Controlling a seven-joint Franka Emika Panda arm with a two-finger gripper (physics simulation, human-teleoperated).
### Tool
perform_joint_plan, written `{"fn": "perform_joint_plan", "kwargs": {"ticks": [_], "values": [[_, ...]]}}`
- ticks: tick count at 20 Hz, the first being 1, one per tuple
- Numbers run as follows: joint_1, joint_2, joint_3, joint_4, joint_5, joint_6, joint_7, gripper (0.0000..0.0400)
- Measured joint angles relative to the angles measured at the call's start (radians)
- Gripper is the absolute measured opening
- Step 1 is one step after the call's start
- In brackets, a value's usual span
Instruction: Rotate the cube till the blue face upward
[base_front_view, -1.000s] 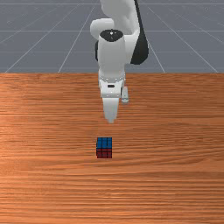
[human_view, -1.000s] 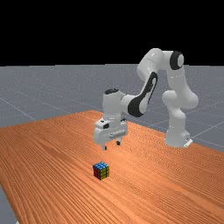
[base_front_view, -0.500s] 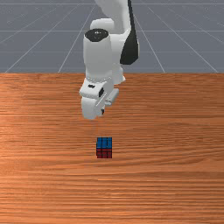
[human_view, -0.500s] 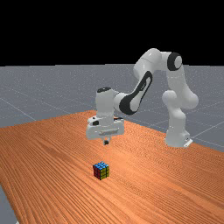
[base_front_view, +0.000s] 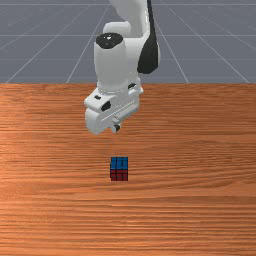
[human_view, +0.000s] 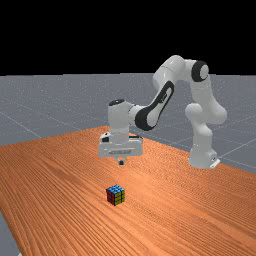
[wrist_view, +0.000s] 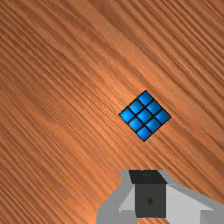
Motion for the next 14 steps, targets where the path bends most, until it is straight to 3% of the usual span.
{"fn": "perform_joint_plan", "kwargs": {"ticks": [14], "values": [[0.052, 0.027, -0.069, 0.041, 0.087, -0.050, 0.486, 0.0000]]}}
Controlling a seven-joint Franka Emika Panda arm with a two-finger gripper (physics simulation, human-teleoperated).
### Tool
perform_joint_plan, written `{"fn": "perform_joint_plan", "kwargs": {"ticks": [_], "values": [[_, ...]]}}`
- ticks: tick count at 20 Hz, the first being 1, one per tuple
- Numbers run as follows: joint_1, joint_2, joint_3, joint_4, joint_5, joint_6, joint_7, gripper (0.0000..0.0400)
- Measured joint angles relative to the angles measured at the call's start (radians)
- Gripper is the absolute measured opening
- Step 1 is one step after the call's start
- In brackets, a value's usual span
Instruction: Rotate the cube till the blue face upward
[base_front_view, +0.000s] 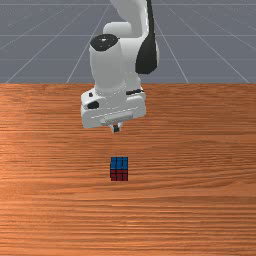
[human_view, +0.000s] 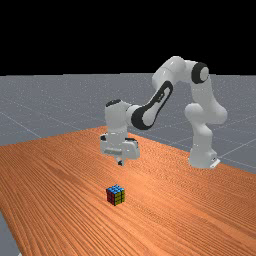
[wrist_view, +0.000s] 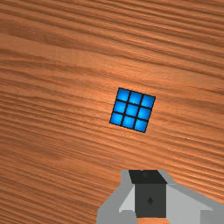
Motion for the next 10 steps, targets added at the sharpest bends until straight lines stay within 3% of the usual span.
{"fn": "perform_joint_plan", "kwargs": {"ticks": [10], "values": [[0.020, 0.036, -0.033, 0.028, 0.051, -0.008, 0.240, 0.0000]]}}
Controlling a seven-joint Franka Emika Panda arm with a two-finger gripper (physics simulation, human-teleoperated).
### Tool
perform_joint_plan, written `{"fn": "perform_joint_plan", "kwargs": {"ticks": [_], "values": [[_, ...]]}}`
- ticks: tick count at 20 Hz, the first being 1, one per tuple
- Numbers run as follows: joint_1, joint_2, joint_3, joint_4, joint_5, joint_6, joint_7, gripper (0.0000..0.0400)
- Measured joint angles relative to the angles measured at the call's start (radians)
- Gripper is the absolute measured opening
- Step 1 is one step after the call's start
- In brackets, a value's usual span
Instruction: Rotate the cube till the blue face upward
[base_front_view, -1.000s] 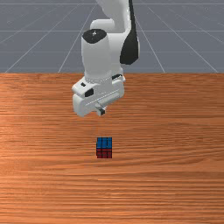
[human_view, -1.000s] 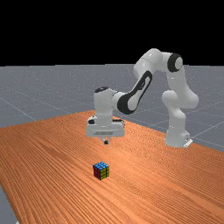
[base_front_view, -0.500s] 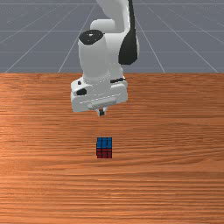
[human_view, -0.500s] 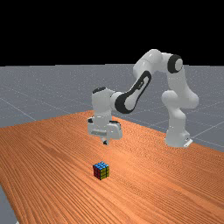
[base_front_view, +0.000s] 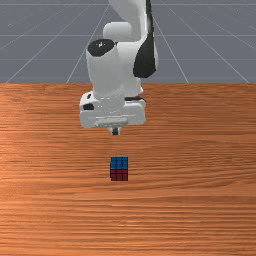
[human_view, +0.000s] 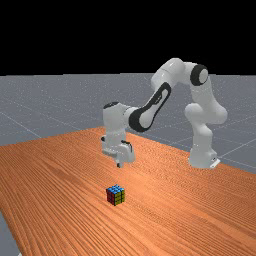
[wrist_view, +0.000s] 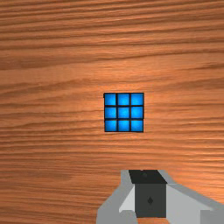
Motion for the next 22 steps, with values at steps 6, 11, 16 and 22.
{"fn": "perform_joint_plan", "kwargs": {"ticks": [6, 11, 16, 22], "values": [[-0.004, 0.168, 0.012, 0.176, 0.006, -0.006, 0.034, 0.0000], [0.002, 0.227, 0.018, 0.193, 0.001, 0.000, 0.038, 0.0000], [0.011, 0.268, 0.037, 0.200, 0.011, 0.017, 0.036, 0.0009], [0.015, 0.271, 0.035, 0.201, 0.011, 0.040, 0.044, 0.0004]]}}
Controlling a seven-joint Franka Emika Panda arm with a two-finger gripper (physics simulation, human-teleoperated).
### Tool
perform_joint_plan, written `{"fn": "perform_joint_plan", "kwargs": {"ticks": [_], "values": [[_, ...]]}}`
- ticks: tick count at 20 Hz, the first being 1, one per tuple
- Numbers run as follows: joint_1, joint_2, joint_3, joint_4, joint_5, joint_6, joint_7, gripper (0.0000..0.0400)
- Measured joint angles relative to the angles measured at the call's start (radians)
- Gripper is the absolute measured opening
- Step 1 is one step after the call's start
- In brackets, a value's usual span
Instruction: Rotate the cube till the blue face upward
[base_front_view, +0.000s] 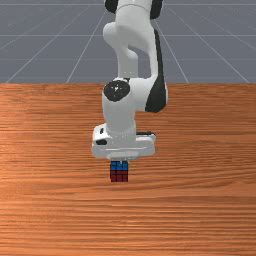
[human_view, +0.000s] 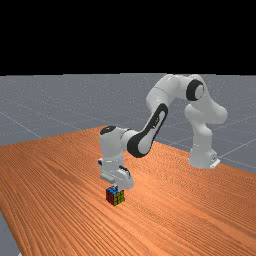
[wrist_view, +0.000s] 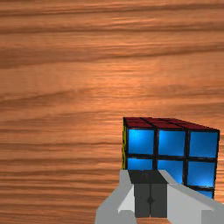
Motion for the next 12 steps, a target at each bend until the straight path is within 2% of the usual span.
{"fn": "perform_joint_plan", "kwargs": {"ticks": [4, 7, 12], "values": [[0.032, -0.002, -0.002, -0.002, -0.019, 0.003, 0.031, 0.0040], [0.072, 0.005, 0.019, -0.001, -0.023, 0.011, 0.049, 0.0006], [0.103, 0.022, 0.029, -0.010, -0.029, 0.013, 0.068, 0.0000]]}}
